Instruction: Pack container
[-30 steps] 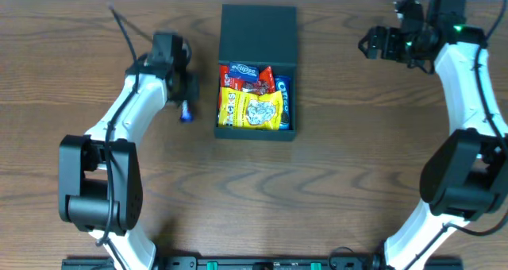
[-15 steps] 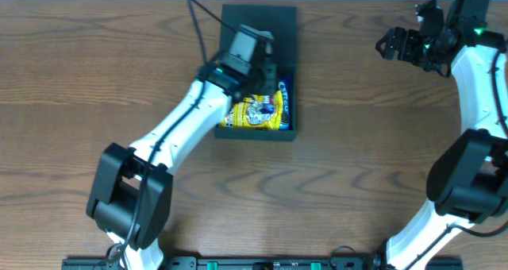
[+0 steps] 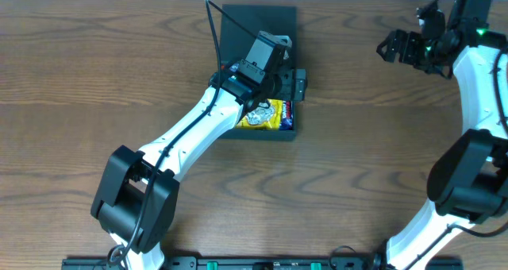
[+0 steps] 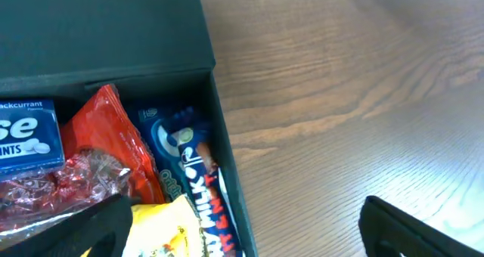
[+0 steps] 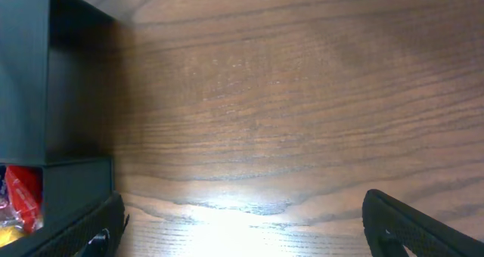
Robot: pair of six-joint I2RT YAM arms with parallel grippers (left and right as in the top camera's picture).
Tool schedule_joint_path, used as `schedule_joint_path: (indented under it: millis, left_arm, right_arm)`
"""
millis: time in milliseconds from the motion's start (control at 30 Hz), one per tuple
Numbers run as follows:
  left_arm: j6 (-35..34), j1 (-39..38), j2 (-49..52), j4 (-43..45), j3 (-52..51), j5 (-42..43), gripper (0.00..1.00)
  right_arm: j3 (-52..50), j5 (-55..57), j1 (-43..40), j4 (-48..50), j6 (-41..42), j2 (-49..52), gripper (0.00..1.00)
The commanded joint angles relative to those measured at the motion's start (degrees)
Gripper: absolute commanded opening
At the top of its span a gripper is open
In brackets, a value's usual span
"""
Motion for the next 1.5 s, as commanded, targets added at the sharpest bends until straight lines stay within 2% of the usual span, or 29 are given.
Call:
schedule_joint_path:
  millis: [0, 67, 100, 133, 167, 200, 233, 267, 300, 600, 700, 833, 967, 1100, 1167, 1267, 1467]
  left_arm:
    - [-0.2, 0.37, -0.76, 1.31, 1.22, 0.02, 0.98]
    - [-0.17, 0.74, -1.36, 2.58, 1.22, -0.02, 0.95]
    - [0.15, 1.03, -1.73, 3.1, 1.22, -0.04, 0.89]
    - [0.9, 1.42, -2.08, 3.69, 1.22, -0.07, 0.79]
    - [1.88, 2.05, -2.43, 4.44, 1.22, -0.15, 0.65]
    - [2.84, 3.13, -2.82, 5.55, 1.22, -0.76, 0.41]
    - [2.86, 4.26, -3.13, 6.51, 1.22, -1.7, 0.15]
    - [2.86, 5.55, -3.39, 7.32, 1.22, -2.27, 0.06]
    - [2.86, 6.82, -3.48, 7.91, 1.22, -2.21, 0.06]
    - [3.17, 17.55, -3.5, 9.94, 1.2, -2.05, 0.06]
    - [3.17, 20.39, -3.37, 10.1, 1.2, 1.03, 0.06]
    - [0.07, 24.85, -1.38, 12.35, 1.2, 5.86, 0.06]
    - [-2.38, 28.48, 3.5, 17.53, 1.99, 7.63, 0.06]
    - [-3.32, 30.58, 13.9, 11.98, 11.37, 11.56, 0.06]
    - [-3.3, 30.97, 19.1, 8.76, 17.4, 15.28, 0.06]
    - [-3.3, 30.95, 24.68, 4.59, 24.7, 15.32, 0.06]
    - [-6.01, 30.91, 28.87, 2.56, 27.28, 15.61, 0.06]
  right_arm:
    - [0.76, -0.85, -0.57, -0.44, -0.35, -0.44, 0.99]
    - [0.76, -1.57, -0.48, -0.61, -0.33, -0.44, 0.99]
    - [0.74, -2.45, -0.46, -0.72, -0.33, -0.44, 0.99]
    - [0.74, -3.91, -0.44, -0.72, -0.31, -0.42, 0.99]
    - [0.74, -5.49, -0.42, -0.7, -0.31, -0.42, 0.99]
    - [0.74, -8.46, -0.31, -0.66, -0.31, -0.42, 0.97]
    - [0.74, -11.06, -0.07, -0.44, -0.31, -0.42, 0.78]
    - [0.74, -13.0, 0.26, -0.2, -0.28, -0.42, 0.4]
    - [0.72, -13.79, 0.7, 0.02, -0.26, -0.39, 0.01]
    - [0.63, -14.12, 9.4, 4.33, -0.28, -0.28, 0.01]
    - [0.63, -12.35, 12.9, 7.8, 0.52, 0.22, 0.01]
    - [0.66, -9.86, 15.69, 12.92, 6.91, 3.48, 0.01]
    - [0.72, -15.89, 15.91, 20.0, 15.28, 9.42, 0.01]
    - [0.79, -17.4, 15.78, 26.05, 21.05, 13.97, 0.01]
    - [0.79, -17.73, 15.78, 26.73, 21.46, 14.95, 0.01]
    - [0.79, -19.58, 15.82, 27.52, 21.42, 16.59, 0.01]
    - [0.79, -22.32, 16.46, 29.7, 21.4, 19.23, 0.01]
